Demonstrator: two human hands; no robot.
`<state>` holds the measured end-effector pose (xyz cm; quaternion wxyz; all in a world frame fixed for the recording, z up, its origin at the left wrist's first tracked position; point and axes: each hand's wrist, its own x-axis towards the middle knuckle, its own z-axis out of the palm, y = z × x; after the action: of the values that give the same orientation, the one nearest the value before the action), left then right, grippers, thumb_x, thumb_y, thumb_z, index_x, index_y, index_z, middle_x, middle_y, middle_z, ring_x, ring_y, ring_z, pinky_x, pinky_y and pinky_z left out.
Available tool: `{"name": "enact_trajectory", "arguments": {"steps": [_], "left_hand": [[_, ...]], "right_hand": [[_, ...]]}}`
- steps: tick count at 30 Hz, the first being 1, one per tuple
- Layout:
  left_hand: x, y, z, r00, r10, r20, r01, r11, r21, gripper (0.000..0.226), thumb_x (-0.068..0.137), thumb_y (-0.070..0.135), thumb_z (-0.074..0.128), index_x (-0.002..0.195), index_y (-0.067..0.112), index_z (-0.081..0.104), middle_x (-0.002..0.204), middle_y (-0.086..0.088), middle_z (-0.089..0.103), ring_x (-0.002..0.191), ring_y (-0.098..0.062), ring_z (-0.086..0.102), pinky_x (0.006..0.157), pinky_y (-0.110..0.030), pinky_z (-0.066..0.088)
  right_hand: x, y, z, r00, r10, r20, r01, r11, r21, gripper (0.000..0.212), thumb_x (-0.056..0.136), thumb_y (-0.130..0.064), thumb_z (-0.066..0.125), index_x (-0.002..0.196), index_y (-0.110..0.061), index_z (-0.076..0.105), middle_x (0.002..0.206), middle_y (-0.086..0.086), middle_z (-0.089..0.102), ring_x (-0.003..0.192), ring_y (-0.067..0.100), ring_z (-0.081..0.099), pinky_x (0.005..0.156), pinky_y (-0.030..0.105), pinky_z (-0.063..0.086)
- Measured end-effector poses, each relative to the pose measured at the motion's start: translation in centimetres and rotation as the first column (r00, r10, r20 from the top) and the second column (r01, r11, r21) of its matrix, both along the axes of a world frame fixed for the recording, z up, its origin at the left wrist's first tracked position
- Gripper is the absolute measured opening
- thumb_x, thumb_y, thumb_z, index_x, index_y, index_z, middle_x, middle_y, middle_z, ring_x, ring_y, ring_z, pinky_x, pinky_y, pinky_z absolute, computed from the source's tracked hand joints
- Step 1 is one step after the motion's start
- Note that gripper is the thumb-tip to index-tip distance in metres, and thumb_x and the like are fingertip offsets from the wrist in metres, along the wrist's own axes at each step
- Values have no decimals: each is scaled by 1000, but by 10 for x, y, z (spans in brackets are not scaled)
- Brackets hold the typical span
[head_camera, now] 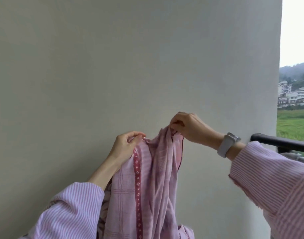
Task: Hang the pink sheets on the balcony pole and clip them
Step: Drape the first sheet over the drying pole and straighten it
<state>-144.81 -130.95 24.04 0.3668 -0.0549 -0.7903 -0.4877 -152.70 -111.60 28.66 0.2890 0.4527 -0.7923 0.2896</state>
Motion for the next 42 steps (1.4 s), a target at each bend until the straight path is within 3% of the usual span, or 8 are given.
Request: {"name": "enact_trajectory", "arguments": {"steps": [5,9,17,22,26,30,36,42], "left_hand": [[3,28,-4,990,-113,86,114,994,-1,41,68,54,68,95,23,63,91,10,65,82,-2,60,72,-12,46],[-1,21,-11,996,89,1,-89,996,-9,12,78,10,66,81,21,62,84,5,66,87,-14,62,80,-27,47],[11,6,9,976,-217,33,207,959,191,19,89,-2,47,80,13,55,73,-4,58,67,-14,55,65,-24,46],[17,2,6,950,-305,62,261,892,369,11,89,3,45,84,10,52,83,-13,55,72,-19,56,69,-27,46],[20,2,1,915,-388,108,315,857,409,46,73,53,64,96,15,53,102,-13,61,95,-23,60,87,-38,45],[25,5,-7,997,-48,53,39,986,162,14,79,12,67,80,16,54,80,-5,63,74,-18,63,72,-28,51],[40,-3,-4,983,-185,8,176,946,273,18,85,-3,54,77,13,50,69,-2,53,55,-3,54,55,-13,47],[33,-5,28,987,-159,-14,159,987,-2,15,90,3,48,83,16,47,77,1,48,70,-7,47,67,-12,41]], "right_hand": [[19,-31,14,991,62,115,-41,983,-177,15,80,-6,52,73,-9,65,71,2,68,67,14,61,61,15,43],[17,-23,1,909,265,321,-164,937,-308,13,80,-3,60,72,-11,67,65,-10,65,59,1,62,58,14,44],[-3,-3,-72,815,385,433,-356,922,-150,88,70,-64,58,139,-41,9,150,-12,20,136,5,26,108,27,27],[12,-23,-78,925,326,195,-282,933,-222,34,88,-8,55,69,-36,50,66,-17,51,62,-3,46,60,12,34],[15,-36,-86,964,262,50,-252,956,-149,17,83,1,46,72,-6,57,66,-11,39,60,10,38,55,17,28],[26,-42,-82,956,285,75,-275,954,-119,29,88,-8,54,115,-18,62,75,-7,47,64,4,45,64,11,35],[14,-26,-103,782,330,529,-373,927,-26,77,74,-28,73,138,-22,30,130,-5,42,118,7,44,102,24,34],[0,-23,-63,833,255,492,-281,960,-23,7,84,-1,56,89,-1,60,84,1,60,77,7,50,75,29,46]]}}
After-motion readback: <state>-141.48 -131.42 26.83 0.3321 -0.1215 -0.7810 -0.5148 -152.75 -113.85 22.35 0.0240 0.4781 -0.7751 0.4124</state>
